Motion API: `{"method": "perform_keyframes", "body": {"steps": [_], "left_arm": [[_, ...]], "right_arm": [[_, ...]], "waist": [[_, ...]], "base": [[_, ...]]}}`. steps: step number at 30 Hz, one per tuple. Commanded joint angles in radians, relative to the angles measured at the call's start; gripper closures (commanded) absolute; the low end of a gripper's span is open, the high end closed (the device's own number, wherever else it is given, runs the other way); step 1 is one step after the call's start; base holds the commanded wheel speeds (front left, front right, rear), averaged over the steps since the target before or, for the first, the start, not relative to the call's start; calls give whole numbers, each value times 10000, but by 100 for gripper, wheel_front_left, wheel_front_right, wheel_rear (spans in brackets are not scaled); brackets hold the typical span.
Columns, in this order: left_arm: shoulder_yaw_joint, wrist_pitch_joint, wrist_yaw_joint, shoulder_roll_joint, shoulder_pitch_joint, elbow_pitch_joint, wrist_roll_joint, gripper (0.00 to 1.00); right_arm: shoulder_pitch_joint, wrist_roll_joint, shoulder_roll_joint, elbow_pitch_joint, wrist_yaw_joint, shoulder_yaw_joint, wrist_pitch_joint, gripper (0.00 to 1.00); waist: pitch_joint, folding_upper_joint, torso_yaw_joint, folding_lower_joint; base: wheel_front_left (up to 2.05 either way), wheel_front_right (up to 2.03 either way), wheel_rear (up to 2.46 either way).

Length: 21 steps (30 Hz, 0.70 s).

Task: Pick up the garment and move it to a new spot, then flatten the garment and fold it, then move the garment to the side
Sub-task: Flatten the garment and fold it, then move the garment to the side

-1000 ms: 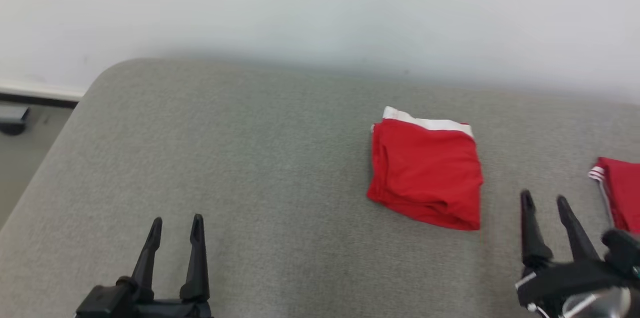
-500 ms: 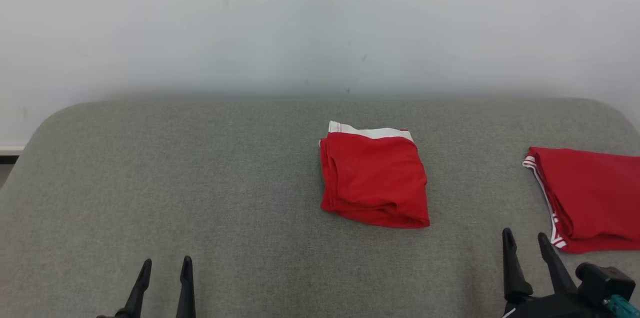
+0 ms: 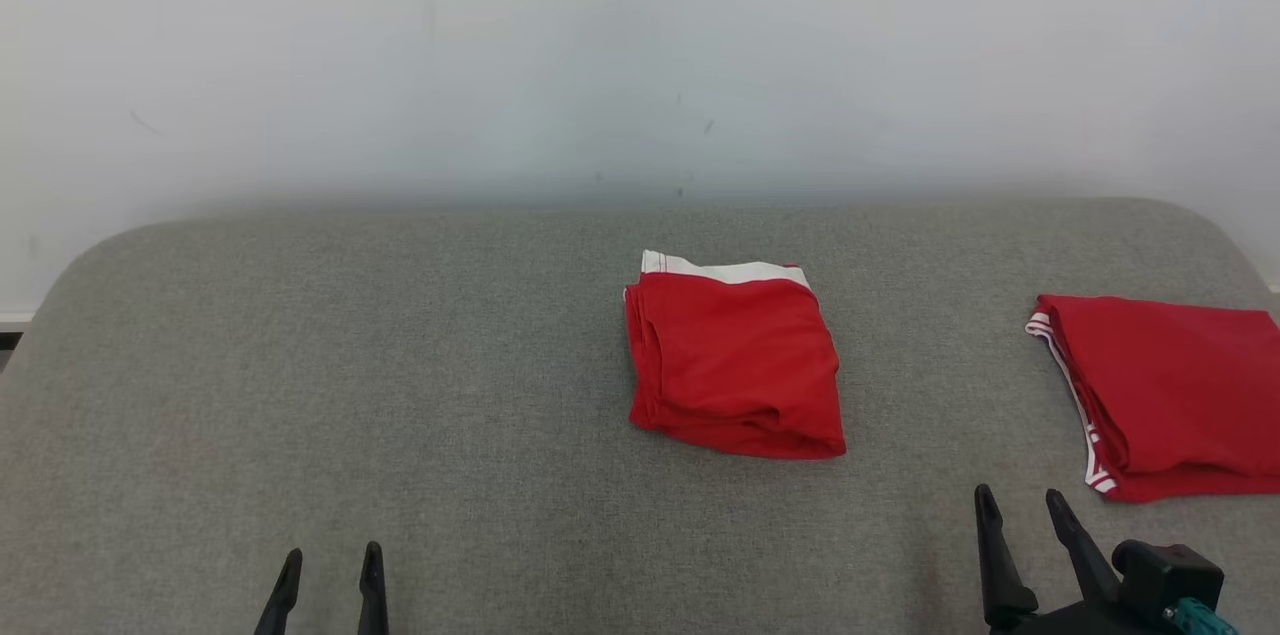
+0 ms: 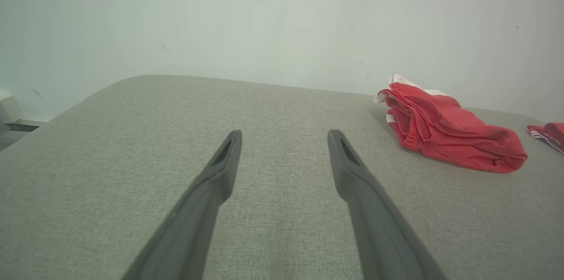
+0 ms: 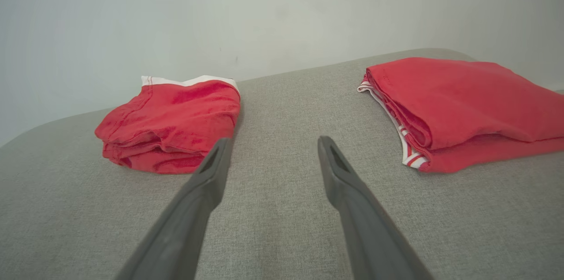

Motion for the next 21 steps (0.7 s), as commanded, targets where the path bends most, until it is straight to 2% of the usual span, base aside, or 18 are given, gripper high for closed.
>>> {"method": "perform_keyframes", "body": {"steps": [1, 21], "left_arm": [[30, -30, -36, -53, 54, 52, 81, 0], [-3, -30, -355, -243, -64, 466, -17, 0]], "right_arm": [[-115, 42, 2, -36, -19, -17, 25, 0], [-148, -210, -1, -379, -19, 243, 338, 0]], "waist": [[8, -1, 26, 0], [-45, -1, 265, 0]], "base": [[0, 0, 0], [0, 0, 0]]}}
